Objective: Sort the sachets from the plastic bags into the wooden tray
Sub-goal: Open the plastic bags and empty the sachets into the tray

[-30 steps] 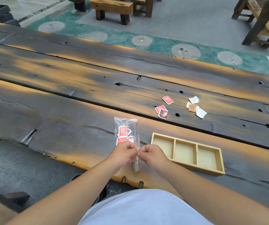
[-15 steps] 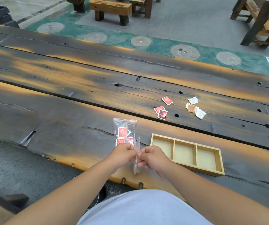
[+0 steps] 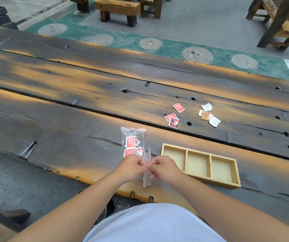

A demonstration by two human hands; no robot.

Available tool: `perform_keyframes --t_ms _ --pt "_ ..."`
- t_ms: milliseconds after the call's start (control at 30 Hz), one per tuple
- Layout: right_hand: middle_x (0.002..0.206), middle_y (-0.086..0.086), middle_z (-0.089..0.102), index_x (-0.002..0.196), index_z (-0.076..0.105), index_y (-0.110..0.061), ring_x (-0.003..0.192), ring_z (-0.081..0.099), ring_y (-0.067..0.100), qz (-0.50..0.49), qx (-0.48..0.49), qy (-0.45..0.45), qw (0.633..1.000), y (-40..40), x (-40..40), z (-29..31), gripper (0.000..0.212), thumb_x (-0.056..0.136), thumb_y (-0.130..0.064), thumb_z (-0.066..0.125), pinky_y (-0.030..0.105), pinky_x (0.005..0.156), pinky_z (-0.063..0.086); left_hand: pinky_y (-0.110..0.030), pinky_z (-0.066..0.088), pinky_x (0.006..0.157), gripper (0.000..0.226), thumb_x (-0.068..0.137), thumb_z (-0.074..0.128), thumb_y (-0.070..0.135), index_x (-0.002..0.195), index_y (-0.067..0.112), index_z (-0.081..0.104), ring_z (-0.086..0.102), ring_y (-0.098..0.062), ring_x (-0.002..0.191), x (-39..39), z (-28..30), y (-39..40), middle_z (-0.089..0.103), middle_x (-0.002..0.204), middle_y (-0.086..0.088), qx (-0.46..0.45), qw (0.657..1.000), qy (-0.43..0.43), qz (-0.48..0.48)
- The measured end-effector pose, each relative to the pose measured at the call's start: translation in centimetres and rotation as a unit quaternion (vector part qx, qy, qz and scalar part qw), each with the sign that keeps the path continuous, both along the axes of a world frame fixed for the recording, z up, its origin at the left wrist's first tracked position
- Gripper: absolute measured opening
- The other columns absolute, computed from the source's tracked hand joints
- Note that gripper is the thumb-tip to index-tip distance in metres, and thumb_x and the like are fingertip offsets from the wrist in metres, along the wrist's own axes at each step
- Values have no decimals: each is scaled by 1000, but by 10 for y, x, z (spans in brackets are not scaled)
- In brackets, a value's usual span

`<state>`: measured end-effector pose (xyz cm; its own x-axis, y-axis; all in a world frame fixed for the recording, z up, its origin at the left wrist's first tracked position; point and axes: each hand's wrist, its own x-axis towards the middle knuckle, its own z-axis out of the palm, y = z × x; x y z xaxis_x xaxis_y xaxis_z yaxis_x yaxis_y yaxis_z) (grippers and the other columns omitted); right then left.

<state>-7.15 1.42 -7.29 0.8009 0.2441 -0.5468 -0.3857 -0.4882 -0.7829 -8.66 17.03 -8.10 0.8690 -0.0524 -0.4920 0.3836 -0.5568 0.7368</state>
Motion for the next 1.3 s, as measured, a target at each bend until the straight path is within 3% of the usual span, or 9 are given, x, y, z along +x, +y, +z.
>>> perform_keyframes --t_ms 67,233,400,500,633,700,967,1300 --pt "67 7 70 71 64 -12 58 66 15 -5 -12 -6 1000 2 0 -1 15 83 -9 57 30 63 53 -28 42 64 17 79 59 2 65 12 61 50 -14 65 1 1 0 56 66 0 -20 1000 7 5" --pt "65 8 72 67 59 -16 61 69 19 -10 -29 -16 999 4 0 -2 16 83 -19 60 25 56 47 -18 36 50 25 78 56 -5 68 16 62 45 -5 53 0 6 -7 54 58 6 -76 995 39 49" --pt "66 6 70 66 59 -17 73 72 27 26 -43 -48 998 -1 2 -7 23 89 -15 59 33 69 54 -22 39 56 18 84 59 3 73 17 62 49 -9 62 -1 2 -9 57 65 5 -78 995 33 58" --pt "67 7 70 66 61 -15 65 71 26 11 -14 -28 999 -3 5 -9 25 90 -11 58 38 72 57 -26 43 64 20 89 60 10 70 18 61 52 -13 68 -1 -1 -10 58 68 3 -58 997 5 44" --pt "65 5 68 66 60 -15 58 66 17 26 24 1 999 -7 9 -5 30 94 -7 55 19 54 49 -31 49 70 24 89 60 14 66 20 62 55 -12 67 -2 -5 -10 60 66 4 -23 999 -24 20" --pt "66 5 67 66 59 -15 58 65 16 36 26 0 999 -8 11 -4 30 94 -5 54 16 52 47 -34 52 73 22 89 60 17 68 24 63 57 -11 69 -2 -7 -12 64 70 5 -6 999 -36 23" --pt "68 5 67 66 61 -16 63 66 17 71 7 -16 997 -15 15 -7 29 93 -6 56 38 77 56 -30 46 67 24 88 58 19 65 25 59 54 -12 67 -3 -5 -19 60 66 8 44 998 -55 4" --pt "50 -4 59 44 56 -21 59 57 14 93 -111 -91 985 -16 12 -3 29 73 -15 57 38 65 53 -40 53 70 12 74 58 14 63 10 62 60 -17 69 3 -5 -18 69 72 -7 38 999 -36 1"
